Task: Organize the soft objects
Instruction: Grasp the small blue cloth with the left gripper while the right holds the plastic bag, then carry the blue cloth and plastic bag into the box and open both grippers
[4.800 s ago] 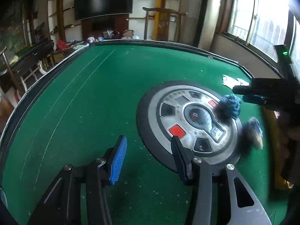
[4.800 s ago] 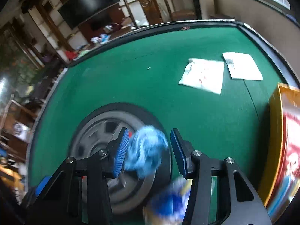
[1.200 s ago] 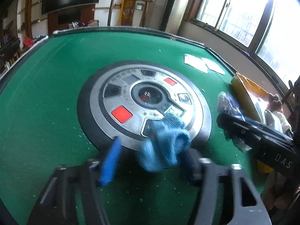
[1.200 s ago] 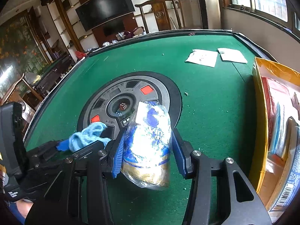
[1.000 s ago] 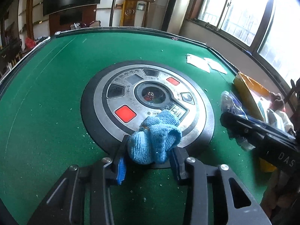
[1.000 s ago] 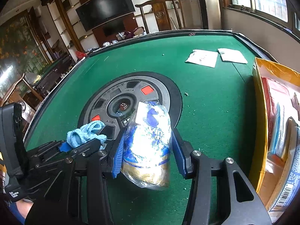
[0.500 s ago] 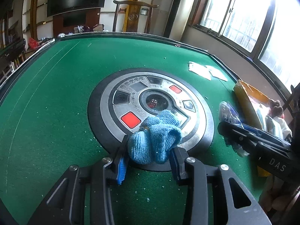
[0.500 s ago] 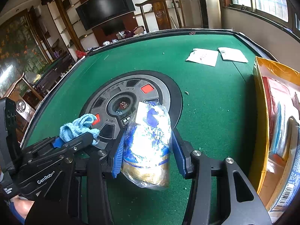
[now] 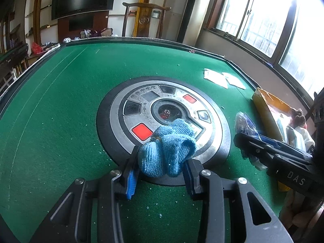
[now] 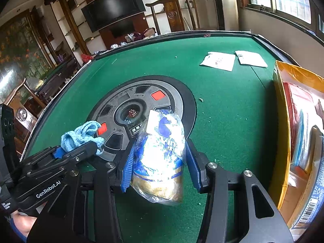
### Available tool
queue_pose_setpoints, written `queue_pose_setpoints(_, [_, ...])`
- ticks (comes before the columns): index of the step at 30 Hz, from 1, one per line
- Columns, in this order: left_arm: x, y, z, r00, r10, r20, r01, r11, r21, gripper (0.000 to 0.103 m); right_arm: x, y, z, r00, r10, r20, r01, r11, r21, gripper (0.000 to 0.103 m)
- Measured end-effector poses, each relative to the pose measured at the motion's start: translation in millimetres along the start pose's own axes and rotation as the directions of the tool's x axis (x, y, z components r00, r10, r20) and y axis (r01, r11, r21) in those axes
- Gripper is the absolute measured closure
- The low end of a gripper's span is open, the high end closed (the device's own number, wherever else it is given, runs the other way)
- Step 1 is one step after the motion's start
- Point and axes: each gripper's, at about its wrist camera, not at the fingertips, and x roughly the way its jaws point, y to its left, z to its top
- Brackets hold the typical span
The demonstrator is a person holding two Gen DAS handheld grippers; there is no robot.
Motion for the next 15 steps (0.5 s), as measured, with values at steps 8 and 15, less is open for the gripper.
queue_pose_setpoints(8, [-1.2, -1.2, 0.1, 1.000, -0.003, 0.004, 0.003, 1.000, 0.005, 0.064, -1.9, -3.4, 2.3, 1.000, -0.002, 0.010, 0.002, 1.000, 0.012, 0.057])
queue_pose_setpoints(15, [-7.2, -7.7, 1.2, 1.000, -0.009, 0.028, 0.009, 1.000, 0.018, 0.064, -21.6, -16.0, 11.3, 0.998, 0.000, 0.061, -0.002, 0.999, 0.048, 0.057])
